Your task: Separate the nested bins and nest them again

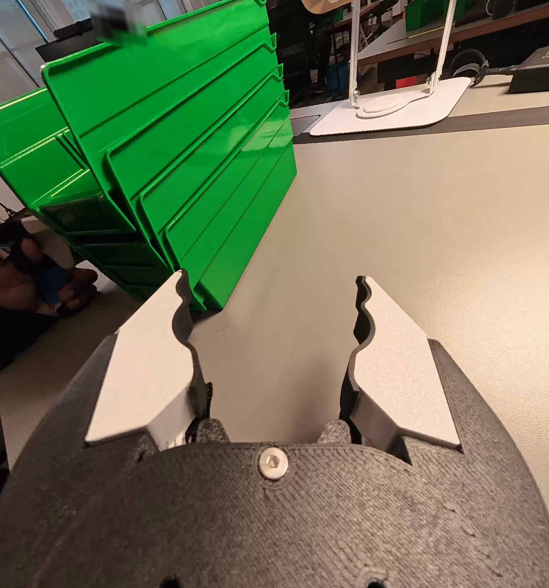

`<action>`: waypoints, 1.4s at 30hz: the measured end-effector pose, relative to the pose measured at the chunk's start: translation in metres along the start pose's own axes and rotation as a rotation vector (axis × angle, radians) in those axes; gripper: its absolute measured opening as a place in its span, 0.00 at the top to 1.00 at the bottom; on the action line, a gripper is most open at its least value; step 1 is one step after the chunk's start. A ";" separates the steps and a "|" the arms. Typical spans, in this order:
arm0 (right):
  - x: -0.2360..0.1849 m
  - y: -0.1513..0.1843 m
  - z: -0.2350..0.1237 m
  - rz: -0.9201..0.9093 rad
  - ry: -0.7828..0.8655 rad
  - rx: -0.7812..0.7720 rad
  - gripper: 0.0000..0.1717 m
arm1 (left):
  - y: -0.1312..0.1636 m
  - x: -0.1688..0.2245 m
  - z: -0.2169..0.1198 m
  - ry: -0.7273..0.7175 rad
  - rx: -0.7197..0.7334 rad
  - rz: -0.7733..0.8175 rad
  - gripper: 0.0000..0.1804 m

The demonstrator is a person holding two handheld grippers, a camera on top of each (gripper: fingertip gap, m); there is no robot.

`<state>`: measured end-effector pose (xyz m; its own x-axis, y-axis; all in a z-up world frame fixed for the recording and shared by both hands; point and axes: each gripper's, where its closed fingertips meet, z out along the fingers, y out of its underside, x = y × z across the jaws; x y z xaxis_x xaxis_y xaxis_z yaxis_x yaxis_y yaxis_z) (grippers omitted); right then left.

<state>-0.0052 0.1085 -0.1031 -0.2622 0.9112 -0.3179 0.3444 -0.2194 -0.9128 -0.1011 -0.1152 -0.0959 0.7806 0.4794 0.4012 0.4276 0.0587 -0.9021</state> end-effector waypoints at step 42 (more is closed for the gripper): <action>-0.030 -0.008 -0.016 0.064 -0.163 0.114 0.43 | -0.006 0.025 -0.026 -0.018 0.127 0.087 0.47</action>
<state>0.0146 0.0889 -0.0821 -0.3887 0.8275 -0.4051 0.2634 -0.3215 -0.9095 -0.0724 -0.1261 -0.0763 0.8032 0.5034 0.3186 0.2967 0.1257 -0.9467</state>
